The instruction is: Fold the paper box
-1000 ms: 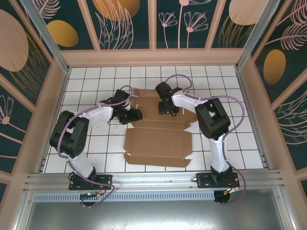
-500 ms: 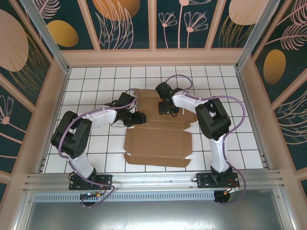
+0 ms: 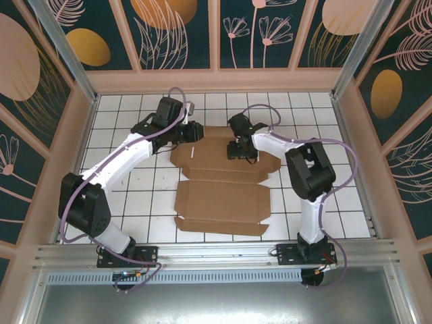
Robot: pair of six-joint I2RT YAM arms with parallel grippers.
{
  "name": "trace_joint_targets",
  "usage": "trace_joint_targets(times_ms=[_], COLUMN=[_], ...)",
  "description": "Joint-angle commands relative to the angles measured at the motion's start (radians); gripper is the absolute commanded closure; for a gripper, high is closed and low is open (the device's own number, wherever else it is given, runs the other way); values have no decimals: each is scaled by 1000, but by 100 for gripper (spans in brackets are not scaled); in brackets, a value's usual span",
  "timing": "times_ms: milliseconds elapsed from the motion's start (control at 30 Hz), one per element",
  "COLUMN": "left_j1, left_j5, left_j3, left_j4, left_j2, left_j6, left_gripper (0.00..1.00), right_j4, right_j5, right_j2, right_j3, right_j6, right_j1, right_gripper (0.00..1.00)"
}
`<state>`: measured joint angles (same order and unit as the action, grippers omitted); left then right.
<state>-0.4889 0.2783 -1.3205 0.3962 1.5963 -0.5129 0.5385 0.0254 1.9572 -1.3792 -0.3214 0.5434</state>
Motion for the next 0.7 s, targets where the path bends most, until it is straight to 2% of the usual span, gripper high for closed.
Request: trace_joint_targets(times_ms=[0,133,200,367,533,667], left_j1=[-41,-87,-98,-118,-118,-116], left_j5=[41,59,86,86,36,12], left_j3=[15,54,96,133,91,57], left_j4=[2,-45,-100,-107,-47,-11], left_j2=[44,100,111,228,323,417], left_j6=[-9,-41,-79,-102,-80,-63], left_gripper=[84,92,99,100,100,100], right_j4=[-77,-74,-56,-69,-73,-71], right_j5=[-78,-126,-124,-117,-128,-134], right_j2=[-107,-97,-71,-32,18,58], right_j3=[52,76,69,77,59,39], right_j6=[-15,-17,-6,1,1,4], right_j1=[-45,-87,-92,-95,-99,-99], right_gripper=[40,48,55,84,100,100])
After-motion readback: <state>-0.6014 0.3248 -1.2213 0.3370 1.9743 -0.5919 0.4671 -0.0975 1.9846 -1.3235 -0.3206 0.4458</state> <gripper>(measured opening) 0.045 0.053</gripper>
